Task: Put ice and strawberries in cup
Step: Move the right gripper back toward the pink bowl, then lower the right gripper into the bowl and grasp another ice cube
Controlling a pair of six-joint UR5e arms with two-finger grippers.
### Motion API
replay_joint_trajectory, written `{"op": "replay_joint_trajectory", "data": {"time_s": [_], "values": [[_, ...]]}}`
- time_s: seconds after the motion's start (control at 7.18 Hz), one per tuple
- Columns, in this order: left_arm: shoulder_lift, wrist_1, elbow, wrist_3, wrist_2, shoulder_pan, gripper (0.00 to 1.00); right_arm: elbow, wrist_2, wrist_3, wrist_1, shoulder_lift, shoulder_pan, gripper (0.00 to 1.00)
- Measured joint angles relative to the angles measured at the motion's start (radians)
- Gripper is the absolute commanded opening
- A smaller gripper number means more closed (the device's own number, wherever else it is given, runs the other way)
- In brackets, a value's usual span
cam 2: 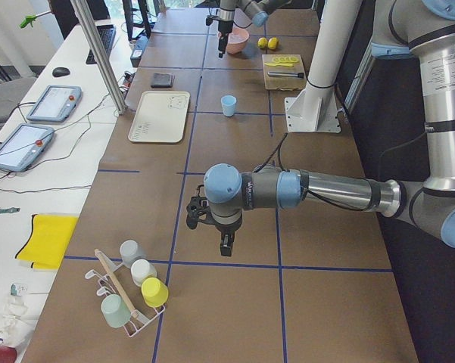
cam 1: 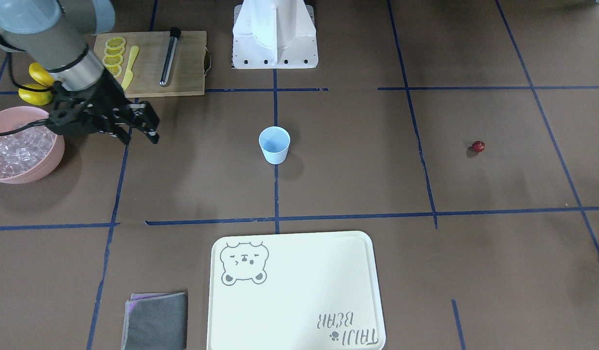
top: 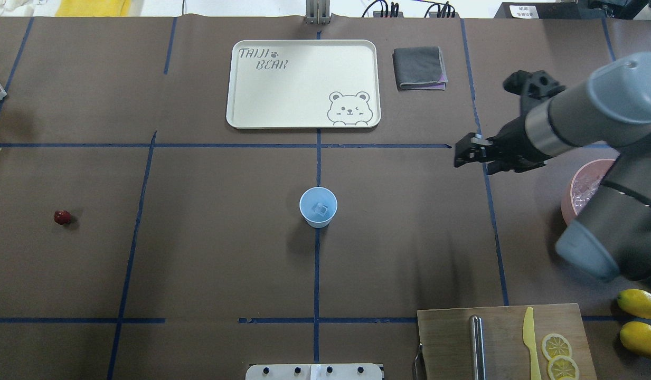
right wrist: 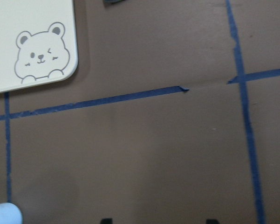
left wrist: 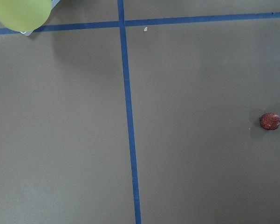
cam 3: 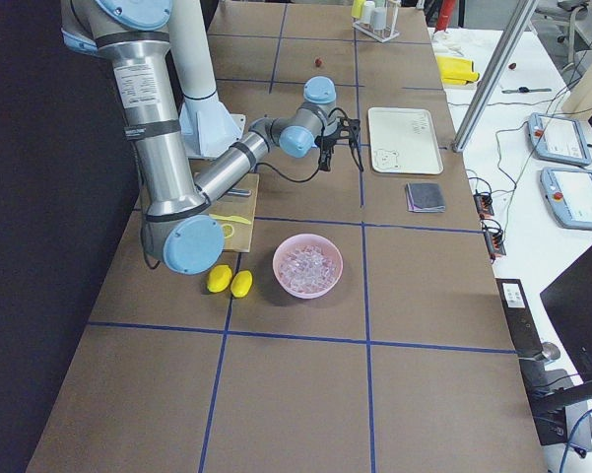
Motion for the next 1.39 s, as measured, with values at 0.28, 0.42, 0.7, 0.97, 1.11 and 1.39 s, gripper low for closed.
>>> {"op": "replay_joint_trajectory", "data": {"time_s": [0.28,0.42,0.7,0.97,1.11,1.39], "values": [[0.0,0.0,0.0,0.0,0.0,0.0,1.0,0.021,0.078,-0.339,0.006,-0.181,0.152,0.75],[0.0,0.0,-0.001,0.0,0.0,0.0,1.0,0.008,0.089,-0.52,0.007,-0.246,0.215,0.74],[0.0,0.0,-0.001,0.0,0.0,0.0,1.0,-0.059,0.089,-0.827,0.009,-0.308,0.297,0.74],[0.0,0.0,-0.003,0.0,0.0,0.0,1.0,-0.112,0.085,-0.988,0.009,-0.319,0.315,0.71],[0.0,0.0,-0.003,0.0,0.0,0.0,1.0,-0.122,0.086,-1.011,0.01,-0.319,0.316,0.7],[0.0,0.0,-0.004,0.0,0.0,0.0,1.0,-0.146,0.089,-1.024,0.01,-0.319,0.307,0.69]]}}
